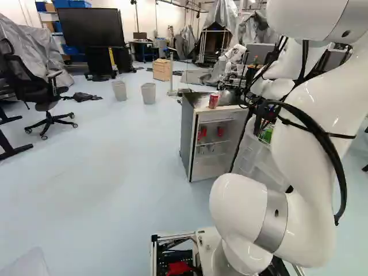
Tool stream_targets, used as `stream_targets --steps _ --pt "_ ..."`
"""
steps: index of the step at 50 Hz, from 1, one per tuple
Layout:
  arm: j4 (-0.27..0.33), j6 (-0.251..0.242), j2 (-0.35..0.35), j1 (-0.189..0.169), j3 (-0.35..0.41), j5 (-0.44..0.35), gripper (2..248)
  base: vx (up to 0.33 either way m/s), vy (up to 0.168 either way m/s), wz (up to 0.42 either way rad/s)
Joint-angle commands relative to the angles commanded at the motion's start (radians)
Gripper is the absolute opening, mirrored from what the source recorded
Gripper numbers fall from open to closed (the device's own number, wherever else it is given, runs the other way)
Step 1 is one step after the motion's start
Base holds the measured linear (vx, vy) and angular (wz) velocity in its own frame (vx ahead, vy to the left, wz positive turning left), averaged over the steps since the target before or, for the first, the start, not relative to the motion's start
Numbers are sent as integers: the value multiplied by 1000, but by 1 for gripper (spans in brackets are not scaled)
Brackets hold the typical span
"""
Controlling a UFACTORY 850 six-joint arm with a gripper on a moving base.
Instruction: Grab a drink from the fridge
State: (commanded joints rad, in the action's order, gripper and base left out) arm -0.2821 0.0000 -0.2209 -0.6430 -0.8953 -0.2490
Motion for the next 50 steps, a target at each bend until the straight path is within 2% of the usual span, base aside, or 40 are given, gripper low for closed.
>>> stream_targets --steps 19,50 --pt "-13 0 -12 -50 -49 26 247 0 0 0" --pt "-13 0 -105 -120 -160 30 247 0 0 0"
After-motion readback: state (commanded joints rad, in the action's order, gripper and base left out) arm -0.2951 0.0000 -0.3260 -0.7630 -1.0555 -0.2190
